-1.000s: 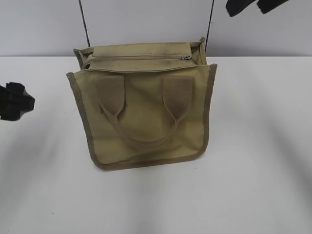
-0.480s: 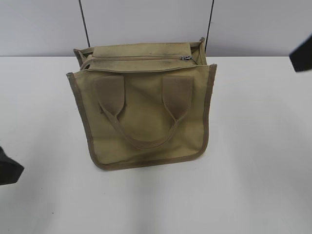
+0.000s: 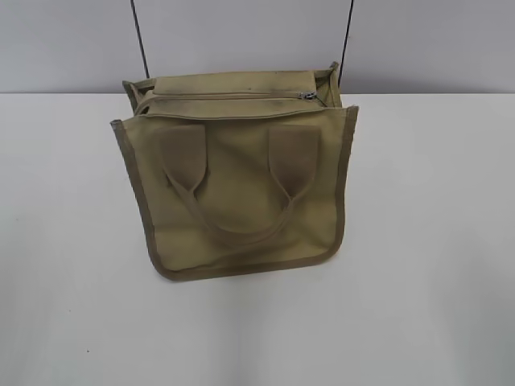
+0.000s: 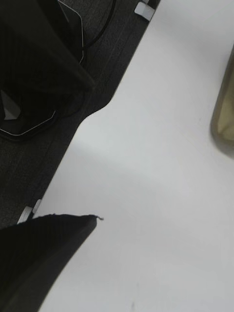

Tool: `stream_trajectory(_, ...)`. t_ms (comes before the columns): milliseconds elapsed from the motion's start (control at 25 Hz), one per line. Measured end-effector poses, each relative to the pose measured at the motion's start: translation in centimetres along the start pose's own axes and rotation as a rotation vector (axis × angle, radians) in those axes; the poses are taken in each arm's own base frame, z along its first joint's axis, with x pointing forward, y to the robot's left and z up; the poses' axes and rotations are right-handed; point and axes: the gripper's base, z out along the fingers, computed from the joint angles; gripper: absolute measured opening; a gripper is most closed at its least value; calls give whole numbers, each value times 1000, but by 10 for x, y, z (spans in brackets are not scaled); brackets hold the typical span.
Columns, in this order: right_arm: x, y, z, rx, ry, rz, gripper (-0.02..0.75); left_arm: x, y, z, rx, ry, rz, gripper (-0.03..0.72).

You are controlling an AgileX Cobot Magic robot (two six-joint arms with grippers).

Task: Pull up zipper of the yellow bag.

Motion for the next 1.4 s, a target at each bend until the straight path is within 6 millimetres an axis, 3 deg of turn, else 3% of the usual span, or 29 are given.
stream_trajectory(120, 25, 1, 1, 36, 10, 28, 564, 17, 1, -1, 1, -12, 15, 543)
stream_trajectory(240, 32, 1, -2, 55, -23, 30, 564, 26, 0, 1, 13, -23, 13, 543)
stream_trajectory(1120, 34, 0, 1, 74, -48, 31, 564, 25, 0, 0, 15, -45, 15, 542)
stream_trajectory(1400, 44, 3, -12, 148, -173, 83, 564, 29, 7, -8, -158, -115, -133, 542)
